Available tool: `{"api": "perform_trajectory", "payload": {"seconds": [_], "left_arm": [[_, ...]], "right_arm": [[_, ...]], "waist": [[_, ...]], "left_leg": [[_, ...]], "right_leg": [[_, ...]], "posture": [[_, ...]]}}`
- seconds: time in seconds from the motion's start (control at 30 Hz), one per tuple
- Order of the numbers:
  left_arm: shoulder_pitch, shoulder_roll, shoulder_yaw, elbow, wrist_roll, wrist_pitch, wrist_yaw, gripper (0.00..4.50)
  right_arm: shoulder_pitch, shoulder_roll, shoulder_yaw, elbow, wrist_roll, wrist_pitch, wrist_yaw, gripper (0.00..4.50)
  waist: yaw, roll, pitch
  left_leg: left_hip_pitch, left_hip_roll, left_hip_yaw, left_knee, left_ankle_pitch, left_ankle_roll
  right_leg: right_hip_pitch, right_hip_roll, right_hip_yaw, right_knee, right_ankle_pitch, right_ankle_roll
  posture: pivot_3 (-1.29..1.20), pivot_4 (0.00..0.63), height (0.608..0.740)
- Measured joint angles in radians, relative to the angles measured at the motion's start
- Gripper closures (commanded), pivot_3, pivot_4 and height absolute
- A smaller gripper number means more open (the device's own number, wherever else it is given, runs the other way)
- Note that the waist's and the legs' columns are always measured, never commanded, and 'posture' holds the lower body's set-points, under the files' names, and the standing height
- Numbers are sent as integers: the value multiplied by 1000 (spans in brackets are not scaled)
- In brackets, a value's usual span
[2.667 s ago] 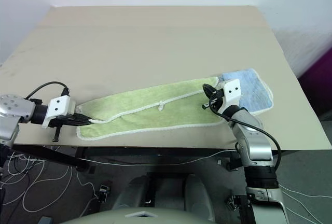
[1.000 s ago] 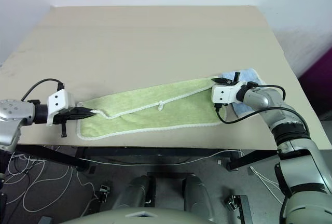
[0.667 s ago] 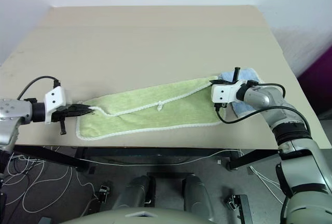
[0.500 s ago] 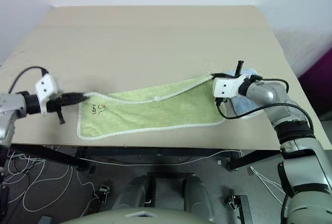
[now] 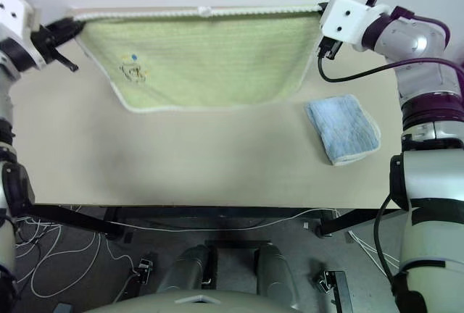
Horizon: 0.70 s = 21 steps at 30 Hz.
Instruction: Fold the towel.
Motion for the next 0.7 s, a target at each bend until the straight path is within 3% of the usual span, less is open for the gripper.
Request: {"api": "perform_trajectory", "payload": {"seconds": [0.17, 0.3, 0.4, 0.53, 0.7], "left_arm": [[123, 47, 14, -78, -44, 6, -162, 4500], [450, 85, 42, -289, -117, 93, -314, 4500], [665, 124, 44, -436, -147, 178, -390, 4500], [836, 195, 94, -583, -181, 268, -425, 4500], [997, 234, 167, -703, -223, 351, -447, 4500]], "right_arm": [[211, -70, -100, -238, 213, 86, 218, 4475], [573, -107, -140, -588, 369, 285, 339, 4475], [782, -125, -163, -800, 445, 428, 374, 4475], [990, -178, -237, -1076, 550, 604, 403, 4475], [1199, -227, -304, -1254, 625, 738, 461, 4475]], "waist": [[-8, 1, 0], [-16, 2, 0], [-14, 2, 0], [0, 2, 0], [20, 2, 0]], "left_leg": [[0, 1, 0, 0, 0, 0], [0, 2, 0, 0, 0, 0], [-1, 2, 0, 1, 0, 0], [2, 2, 0, 1, -1, 1], [3, 2, 0, 1, -1, 2]], "right_leg": [[0, 0, 0, 1, 0, 0], [-1, 0, 1, 2, 0, 0], [-2, -1, 2, 2, 0, 0], [2, -2, 2, 0, 0, 0], [5, -4, 1, -2, 0, 0]], "posture": [[0, 150, 740], [0, 150, 740], [0, 150, 740], [0, 150, 740], [0, 150, 740]]}}
